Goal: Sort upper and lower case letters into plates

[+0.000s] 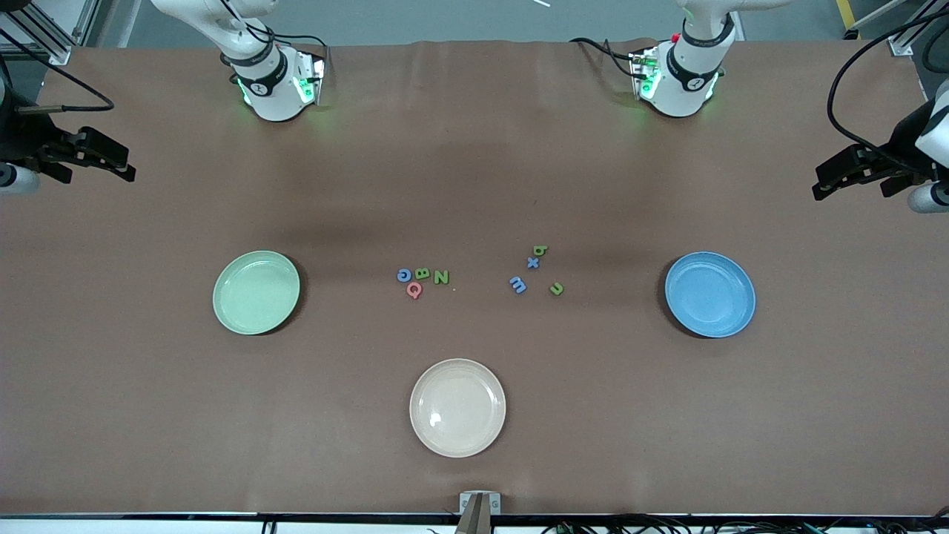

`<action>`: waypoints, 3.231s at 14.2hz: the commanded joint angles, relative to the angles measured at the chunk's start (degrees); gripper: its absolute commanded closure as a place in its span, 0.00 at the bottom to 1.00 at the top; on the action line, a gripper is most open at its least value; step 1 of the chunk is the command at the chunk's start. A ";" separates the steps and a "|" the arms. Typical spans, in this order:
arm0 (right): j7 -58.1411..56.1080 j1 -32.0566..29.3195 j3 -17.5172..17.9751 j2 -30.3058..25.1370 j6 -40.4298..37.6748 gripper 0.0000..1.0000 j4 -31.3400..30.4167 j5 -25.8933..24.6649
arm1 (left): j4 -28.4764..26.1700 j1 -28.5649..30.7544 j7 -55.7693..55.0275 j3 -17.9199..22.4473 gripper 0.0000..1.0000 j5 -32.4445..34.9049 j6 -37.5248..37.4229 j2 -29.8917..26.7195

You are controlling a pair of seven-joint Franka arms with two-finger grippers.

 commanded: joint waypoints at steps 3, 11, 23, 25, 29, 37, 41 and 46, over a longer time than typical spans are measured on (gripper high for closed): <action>-0.25 -0.31 0.05 -2.03 0.58 0.00 -1.92 0.19 | 0.33 0.03 -0.32 0.16 0.00 -1.56 -0.69 -0.29; -0.07 -0.22 0.14 -2.12 0.58 0.00 -2.01 0.28 | 0.24 -3.22 0.03 -3.53 0.00 -2.09 -0.78 4.72; -0.16 -0.31 0.05 -2.12 0.58 0.00 -2.01 0.19 | -0.20 -4.27 1.17 -9.15 0.00 5.09 1.24 8.06; -0.16 -0.31 0.05 -2.12 0.67 0.00 -2.01 0.19 | -0.46 -3.66 1.17 -9.78 0.01 2.77 1.50 8.06; -0.16 -0.40 0.05 -2.03 0.67 0.00 -2.01 0.19 | -1.77 -4.62 -2.41 -10.21 0.06 -2.27 5.00 9.82; -0.24 -0.49 -0.03 -1.42 -0.04 0.00 -0.44 0.37 | -12.05 -12.35 -16.47 -11.09 0.01 -2.09 26.70 17.63; -0.94 -1.54 -0.03 0.87 0.57 0.00 1.33 0.37 | -15.75 -17.98 -25.08 -11.09 0.01 0.36 37.95 24.74; -0.95 -2.85 -0.03 8.84 3.73 0.00 2.65 -0.34 | -15.76 -20.88 -30.99 -10.92 0.01 3.62 44.65 32.05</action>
